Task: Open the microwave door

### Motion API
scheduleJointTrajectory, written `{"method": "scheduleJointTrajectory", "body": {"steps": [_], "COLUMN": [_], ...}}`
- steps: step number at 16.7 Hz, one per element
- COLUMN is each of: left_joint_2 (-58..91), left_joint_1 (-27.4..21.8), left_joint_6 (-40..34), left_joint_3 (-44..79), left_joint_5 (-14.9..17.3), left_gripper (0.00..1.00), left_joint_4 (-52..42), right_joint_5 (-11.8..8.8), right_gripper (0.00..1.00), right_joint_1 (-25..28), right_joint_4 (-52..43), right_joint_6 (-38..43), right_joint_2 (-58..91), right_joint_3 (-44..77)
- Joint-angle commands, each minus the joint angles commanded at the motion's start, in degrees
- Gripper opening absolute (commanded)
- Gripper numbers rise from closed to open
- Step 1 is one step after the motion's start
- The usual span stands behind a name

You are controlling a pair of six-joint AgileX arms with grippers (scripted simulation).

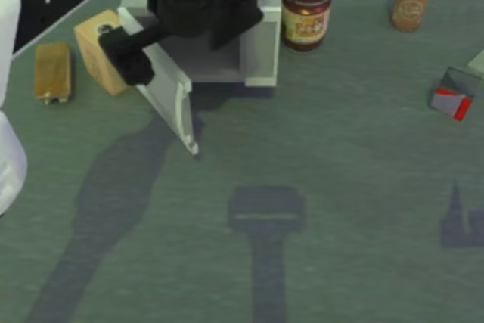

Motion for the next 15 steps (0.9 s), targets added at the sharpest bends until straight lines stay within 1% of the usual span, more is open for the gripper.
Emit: {"method": "scheduleJointTrajectory", "body": {"steps": [7,14,15], "left_joint_2": [-3.3,-3.7,-3.7], "left_joint_1": [1.0,1.1,1.1], "left_joint_6": [1.0,1.1,1.1], "left_joint_3": [-10.9,-12.2,-12.2], "left_joint_5": [0.1,0.1,0.1], "left_gripper": [1.00,1.00,0.92], "left_joint_4": [7.9,8.8,8.8], "right_joint_5": [0.0,0.0,0.0], "right_gripper": [1.00,1.00,1.00], "right_joint_1": [0.0,0.0,0.0], "right_joint_4": [0.0,0.0,0.0], "right_joint_6": [0.0,0.0,0.0], "right_joint_2": [0.0,0.0,0.0], "right_joint_3": [0.0,0.0,0.0]}}
